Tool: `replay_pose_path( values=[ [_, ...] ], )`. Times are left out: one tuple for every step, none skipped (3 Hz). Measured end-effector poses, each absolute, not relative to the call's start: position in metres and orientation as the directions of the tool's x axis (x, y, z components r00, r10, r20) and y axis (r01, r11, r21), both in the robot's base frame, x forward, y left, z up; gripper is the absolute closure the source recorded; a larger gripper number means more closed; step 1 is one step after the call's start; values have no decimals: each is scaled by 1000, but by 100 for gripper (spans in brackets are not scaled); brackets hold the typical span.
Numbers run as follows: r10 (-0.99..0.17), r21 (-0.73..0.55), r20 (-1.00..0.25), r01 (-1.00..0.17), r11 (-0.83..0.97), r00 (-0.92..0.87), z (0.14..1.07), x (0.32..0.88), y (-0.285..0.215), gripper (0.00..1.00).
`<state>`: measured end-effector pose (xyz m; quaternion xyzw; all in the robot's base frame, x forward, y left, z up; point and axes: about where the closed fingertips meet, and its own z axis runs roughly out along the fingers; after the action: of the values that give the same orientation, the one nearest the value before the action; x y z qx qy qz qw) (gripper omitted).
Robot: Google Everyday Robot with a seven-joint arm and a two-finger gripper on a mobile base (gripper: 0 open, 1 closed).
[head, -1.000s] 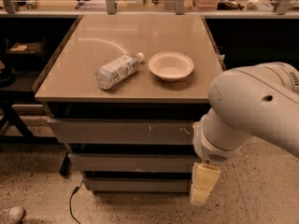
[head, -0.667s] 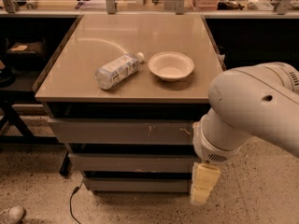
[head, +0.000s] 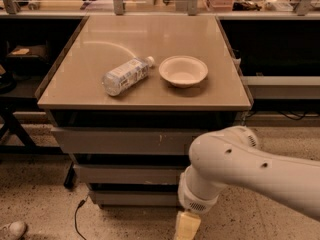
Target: Open middle drawer
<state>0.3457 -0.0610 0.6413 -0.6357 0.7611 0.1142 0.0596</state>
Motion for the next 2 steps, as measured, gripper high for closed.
replay_pose_path(
  values=[
    [-945, 144, -269, -978, 152, -187, 590, 340, -32, 0],
    [-937, 148, -293, -977, 154, -192, 585, 343, -28, 0]
  ],
)
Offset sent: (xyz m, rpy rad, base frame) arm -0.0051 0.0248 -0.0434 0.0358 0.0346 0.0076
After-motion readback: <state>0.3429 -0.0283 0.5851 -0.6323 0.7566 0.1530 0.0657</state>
